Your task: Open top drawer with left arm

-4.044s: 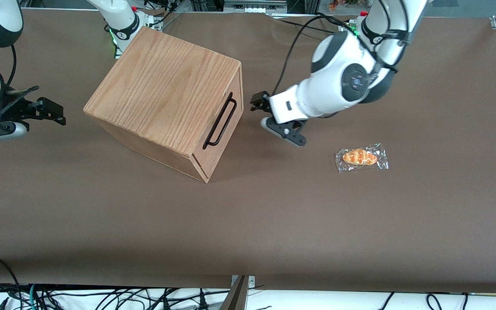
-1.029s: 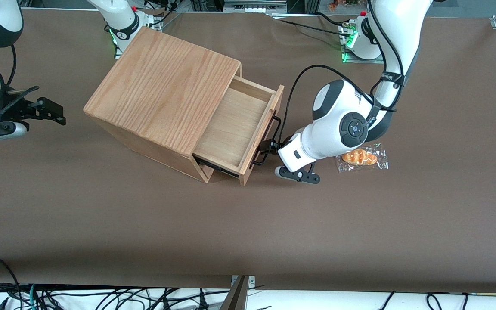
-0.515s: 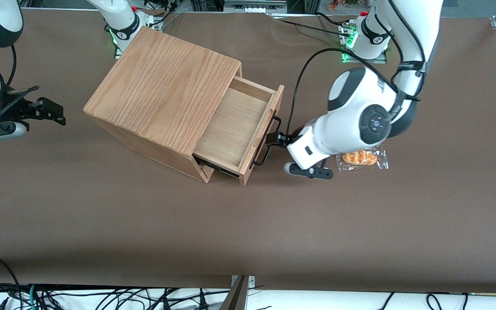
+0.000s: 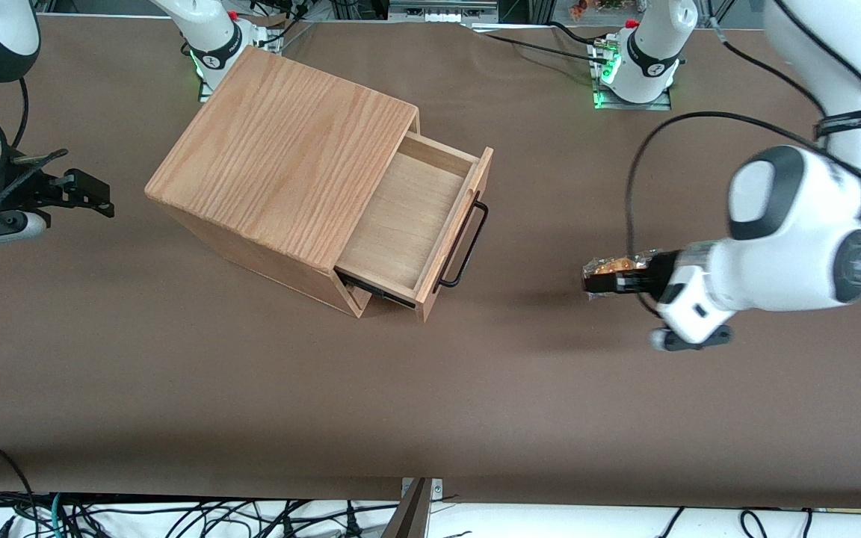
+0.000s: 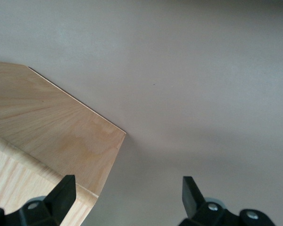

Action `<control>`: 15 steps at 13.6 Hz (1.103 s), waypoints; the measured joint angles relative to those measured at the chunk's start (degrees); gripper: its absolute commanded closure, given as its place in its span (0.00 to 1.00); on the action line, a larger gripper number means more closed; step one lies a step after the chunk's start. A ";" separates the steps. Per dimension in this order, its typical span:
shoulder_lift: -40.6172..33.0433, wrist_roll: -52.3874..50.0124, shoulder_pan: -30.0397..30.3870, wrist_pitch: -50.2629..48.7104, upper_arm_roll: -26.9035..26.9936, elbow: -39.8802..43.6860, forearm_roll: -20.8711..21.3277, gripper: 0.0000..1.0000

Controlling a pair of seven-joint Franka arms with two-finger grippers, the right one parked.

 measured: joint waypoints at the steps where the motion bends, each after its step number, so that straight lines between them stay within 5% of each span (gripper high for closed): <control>1: -0.20 3.10 2.02 -1.11 0.04 0.00 0.51 0.00; 8: -4.60 24.07 11.03 -5.89 1.17 -2.09 9.75 0.00; 11: -14.85 26.22 9.51 -5.66 3.72 -9.07 15.08 0.00; 15: -27.16 26.45 6.94 -5.47 4.86 -13.95 15.84 0.00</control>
